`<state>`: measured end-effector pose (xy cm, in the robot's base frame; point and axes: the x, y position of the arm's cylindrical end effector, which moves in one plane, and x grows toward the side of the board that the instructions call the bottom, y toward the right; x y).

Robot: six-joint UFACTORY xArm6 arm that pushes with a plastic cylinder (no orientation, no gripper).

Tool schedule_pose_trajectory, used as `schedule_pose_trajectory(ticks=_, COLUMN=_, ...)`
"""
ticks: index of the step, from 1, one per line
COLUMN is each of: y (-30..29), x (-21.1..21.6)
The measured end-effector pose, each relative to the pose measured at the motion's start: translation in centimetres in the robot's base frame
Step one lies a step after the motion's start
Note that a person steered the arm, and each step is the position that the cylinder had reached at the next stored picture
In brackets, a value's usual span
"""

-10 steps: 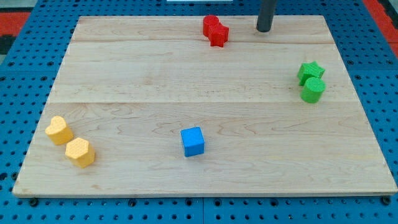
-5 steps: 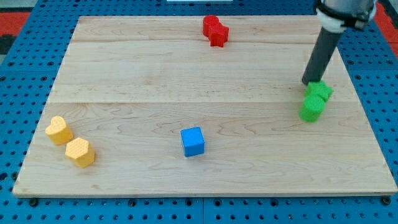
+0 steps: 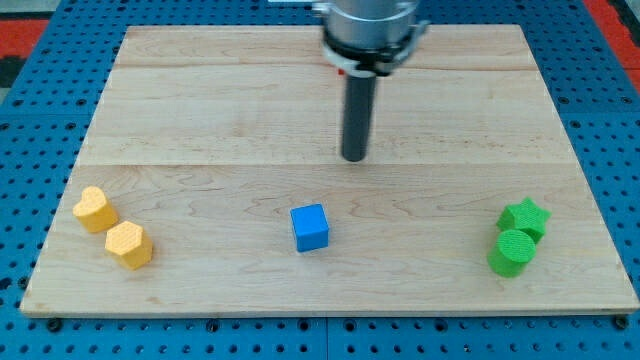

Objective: Move green blocks and blue cube towards the bottom right of the board

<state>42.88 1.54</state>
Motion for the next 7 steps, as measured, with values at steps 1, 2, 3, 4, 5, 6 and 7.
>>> schedule_pose_trajectory(ticks=1, y=-3.0, x=1.9)
schedule_pose_trajectory(ticks=2, y=-4.1, x=4.6)
schedule_pose_trajectory(ticks=3, y=-8.7, x=6.7)
schedule_pose_trajectory(ticks=4, y=-10.0, x=9.4)
schedule_pose_trajectory(ticks=5, y=-3.0, x=11.2)
schedule_pose_trajectory(ticks=6, y=6.2, x=11.3)
schedule_pose_trajectory(ticks=7, y=4.7, x=11.5)
